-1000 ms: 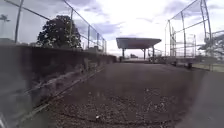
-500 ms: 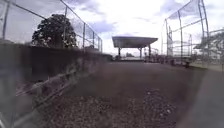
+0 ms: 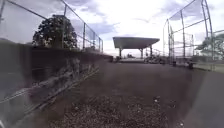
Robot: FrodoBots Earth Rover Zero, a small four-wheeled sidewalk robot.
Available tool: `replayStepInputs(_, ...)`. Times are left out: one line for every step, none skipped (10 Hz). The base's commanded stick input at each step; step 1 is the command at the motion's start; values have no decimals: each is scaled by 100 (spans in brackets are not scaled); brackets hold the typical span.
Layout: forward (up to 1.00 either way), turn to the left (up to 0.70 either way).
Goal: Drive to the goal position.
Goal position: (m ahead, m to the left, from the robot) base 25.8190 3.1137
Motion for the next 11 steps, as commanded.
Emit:
replayStepInputs(50, 0)
replayStepInputs(50, 0)
replayStepInputs(50, 0)
replayStepInputs(50, 0)
replayStepInputs(50, 0)
replayStepInputs(50, 0)
replayStepInputs(50, 0)
replayStepInputs(50, 0)
replayStepInputs(50, 0)
replayStepInputs(50, 0)
replayStepInputs(50, 0)
